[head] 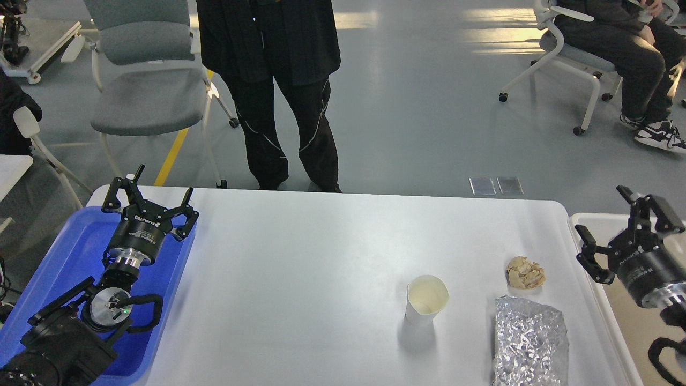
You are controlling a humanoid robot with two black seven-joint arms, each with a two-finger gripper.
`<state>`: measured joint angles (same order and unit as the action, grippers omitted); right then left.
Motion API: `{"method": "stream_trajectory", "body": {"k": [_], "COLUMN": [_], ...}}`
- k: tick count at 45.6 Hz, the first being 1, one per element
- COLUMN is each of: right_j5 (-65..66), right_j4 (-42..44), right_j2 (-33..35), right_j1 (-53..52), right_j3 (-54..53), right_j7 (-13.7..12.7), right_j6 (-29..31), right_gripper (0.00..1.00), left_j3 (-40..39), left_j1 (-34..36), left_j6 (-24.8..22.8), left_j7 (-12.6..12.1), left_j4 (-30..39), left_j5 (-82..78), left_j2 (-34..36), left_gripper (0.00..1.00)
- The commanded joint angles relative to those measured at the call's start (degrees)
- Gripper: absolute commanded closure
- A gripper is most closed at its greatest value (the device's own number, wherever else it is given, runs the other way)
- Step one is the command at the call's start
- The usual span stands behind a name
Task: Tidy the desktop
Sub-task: 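Raise the right gripper and swing it toward the white paper cup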
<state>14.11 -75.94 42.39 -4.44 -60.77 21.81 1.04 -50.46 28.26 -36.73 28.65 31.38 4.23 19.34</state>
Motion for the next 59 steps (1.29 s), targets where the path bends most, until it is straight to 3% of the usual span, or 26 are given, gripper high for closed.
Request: {"method": "stream_trajectory", "body": {"k": [1, 9, 16, 24, 31, 46, 59], "right_j5": [8.5, 18.7, 23.1, 28.2, 31.8, 33.3, 52.5], "right_j4": [-6.4, -6.9, -7.4, -9.5, -11.8, -13.3, -13.4], "right_j2": [8.8, 13.9, 19.8, 22.9, 24.8, 25.2, 23.7], "right_j1": [0.0, -2.5, -6.9, -10.4, -12.9, -27.9, -35.2], "right_j3": [2.4, 6.5, 10.2, 11.0, 13.3, 30.5, 43.0], "right_j7": [-5.5, -12.2, -15.0, -14.6, -14.5, -14.5, -13.4], "right_j6": [-0.5, 1.3, 2.3, 7.0, 7.1, 7.2, 7.7], "right_gripper": [0.00, 0.00, 0.00, 0.00, 0.00, 0.01, 0.00], "left_j3": [0.0, 0.0, 0.0, 0.0, 0.0, 0.0, 0.0], "left_j1": [0.0, 0.0, 0.0, 0.0, 0.0, 0.0, 0.0], "left_j6": [0.0, 0.0, 0.0, 0.0, 0.0, 0.0, 0.0], "left_j7": [0.0, 0.0, 0.0, 0.0, 0.0, 0.0, 0.0], "left_j4": [0.0, 0.0, 0.0, 0.0, 0.0, 0.0, 0.0], "left_j5": [0.0, 0.0, 0.0, 0.0, 0.0, 0.0, 0.0], "left_j2": [0.0, 0.0, 0.0, 0.0, 0.0, 0.0, 0.0], "left_gripper": [0.00, 0.00, 0.00, 0.00, 0.00, 0.00, 0.00]}}
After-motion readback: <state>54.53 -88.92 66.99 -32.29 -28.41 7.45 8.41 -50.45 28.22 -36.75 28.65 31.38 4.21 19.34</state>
